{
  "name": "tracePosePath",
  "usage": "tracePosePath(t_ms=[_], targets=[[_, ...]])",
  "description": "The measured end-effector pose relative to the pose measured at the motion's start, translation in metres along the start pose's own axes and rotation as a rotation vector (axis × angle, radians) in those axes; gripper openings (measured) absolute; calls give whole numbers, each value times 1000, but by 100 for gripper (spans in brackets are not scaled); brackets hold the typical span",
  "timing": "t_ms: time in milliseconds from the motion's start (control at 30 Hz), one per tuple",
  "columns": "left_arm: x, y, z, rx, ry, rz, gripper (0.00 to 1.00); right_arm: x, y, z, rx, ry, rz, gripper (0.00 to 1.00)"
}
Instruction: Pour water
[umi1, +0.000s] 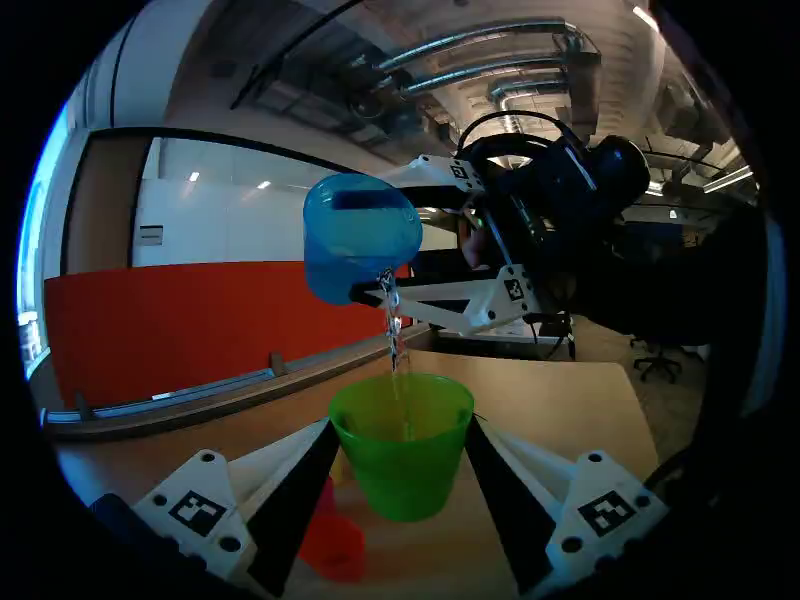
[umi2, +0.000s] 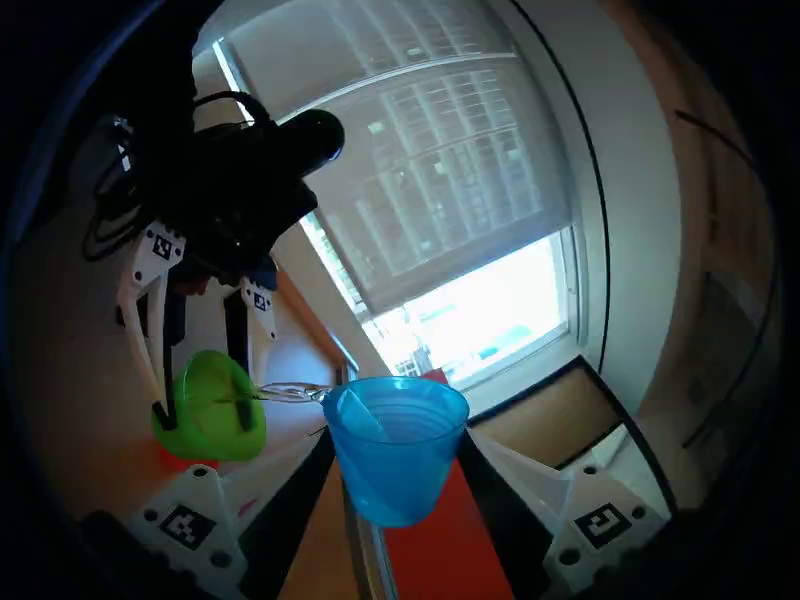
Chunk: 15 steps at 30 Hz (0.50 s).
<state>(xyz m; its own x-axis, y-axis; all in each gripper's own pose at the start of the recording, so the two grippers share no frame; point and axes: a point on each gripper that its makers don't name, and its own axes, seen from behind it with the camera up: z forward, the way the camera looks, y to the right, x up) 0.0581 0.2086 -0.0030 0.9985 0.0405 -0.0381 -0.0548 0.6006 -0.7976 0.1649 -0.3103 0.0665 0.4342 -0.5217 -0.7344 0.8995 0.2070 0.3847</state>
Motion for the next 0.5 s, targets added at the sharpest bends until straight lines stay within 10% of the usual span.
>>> tracePosePath(t_ms=[500], targets=[[-2,0,3,-1,-4,1,86,-1,3,0,-9,-7,-40,88]])
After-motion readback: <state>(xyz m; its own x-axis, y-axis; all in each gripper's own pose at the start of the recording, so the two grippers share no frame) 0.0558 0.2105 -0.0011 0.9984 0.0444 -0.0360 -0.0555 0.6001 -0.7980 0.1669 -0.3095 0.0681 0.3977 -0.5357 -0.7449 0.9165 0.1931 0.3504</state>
